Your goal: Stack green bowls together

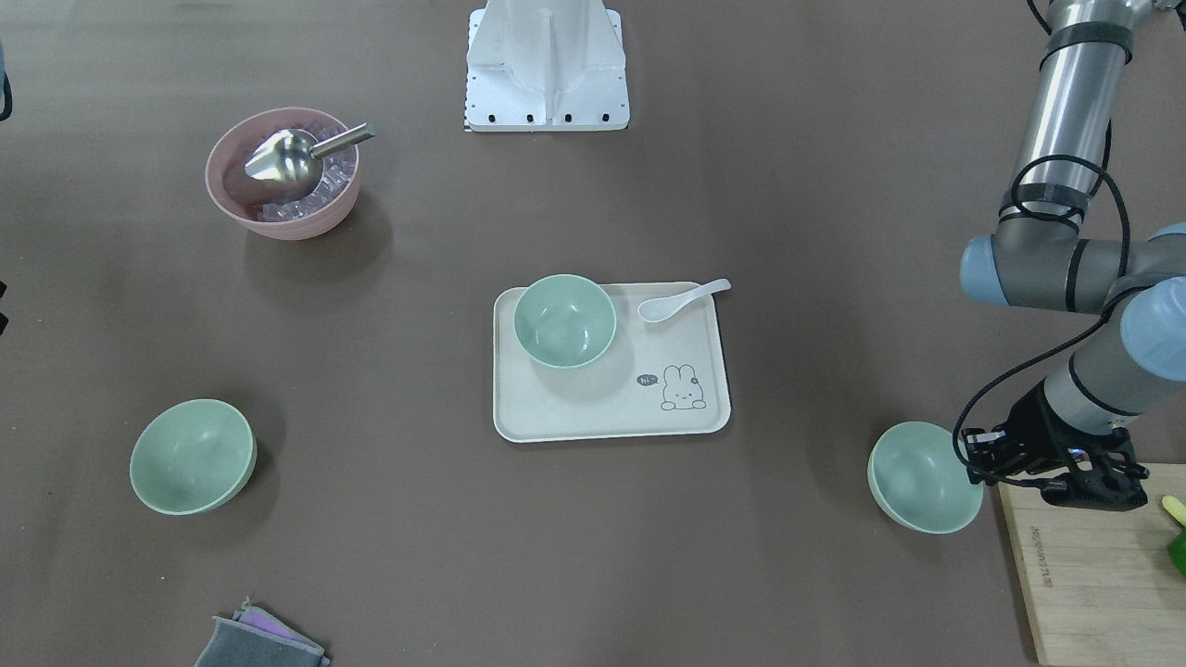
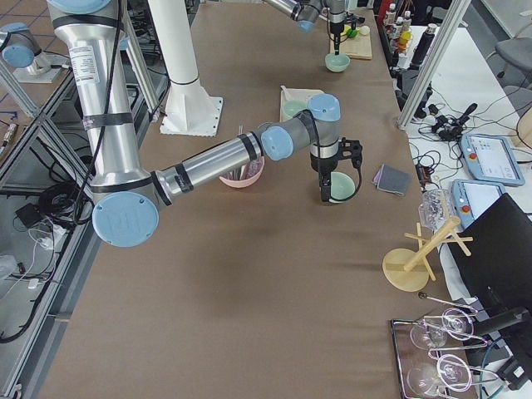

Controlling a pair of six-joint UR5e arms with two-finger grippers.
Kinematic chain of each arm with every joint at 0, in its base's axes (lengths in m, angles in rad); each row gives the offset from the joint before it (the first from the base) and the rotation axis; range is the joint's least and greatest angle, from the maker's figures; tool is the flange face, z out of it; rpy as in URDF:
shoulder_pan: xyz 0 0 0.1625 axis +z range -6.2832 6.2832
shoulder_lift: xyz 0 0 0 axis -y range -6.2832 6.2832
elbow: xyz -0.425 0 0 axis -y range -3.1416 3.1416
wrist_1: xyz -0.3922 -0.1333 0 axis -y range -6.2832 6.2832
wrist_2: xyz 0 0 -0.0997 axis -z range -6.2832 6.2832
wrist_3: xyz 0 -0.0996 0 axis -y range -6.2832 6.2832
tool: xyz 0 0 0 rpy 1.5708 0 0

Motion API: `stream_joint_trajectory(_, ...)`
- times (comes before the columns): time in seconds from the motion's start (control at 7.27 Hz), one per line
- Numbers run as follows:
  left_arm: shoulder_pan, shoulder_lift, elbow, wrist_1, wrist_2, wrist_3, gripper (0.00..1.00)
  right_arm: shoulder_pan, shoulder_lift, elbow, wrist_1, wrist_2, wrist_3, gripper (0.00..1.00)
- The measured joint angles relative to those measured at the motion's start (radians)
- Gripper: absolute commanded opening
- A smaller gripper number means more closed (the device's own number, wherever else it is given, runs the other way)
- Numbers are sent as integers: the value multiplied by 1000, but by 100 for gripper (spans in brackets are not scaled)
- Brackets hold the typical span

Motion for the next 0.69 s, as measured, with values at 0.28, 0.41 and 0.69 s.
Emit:
stream_joint_trajectory(0.28,1,0,12,-18,0,0,26,0,-1,0,0,-5,0,95)
stream_joint_trajectory(0.41,1,-1,20,-27,0,0,25,0,-2,-1,0,-7,0,95)
stream_joint_trajectory(0.69,2,-3,22,-33,0,-1,21,0,-2,-1,0,-8,0,95)
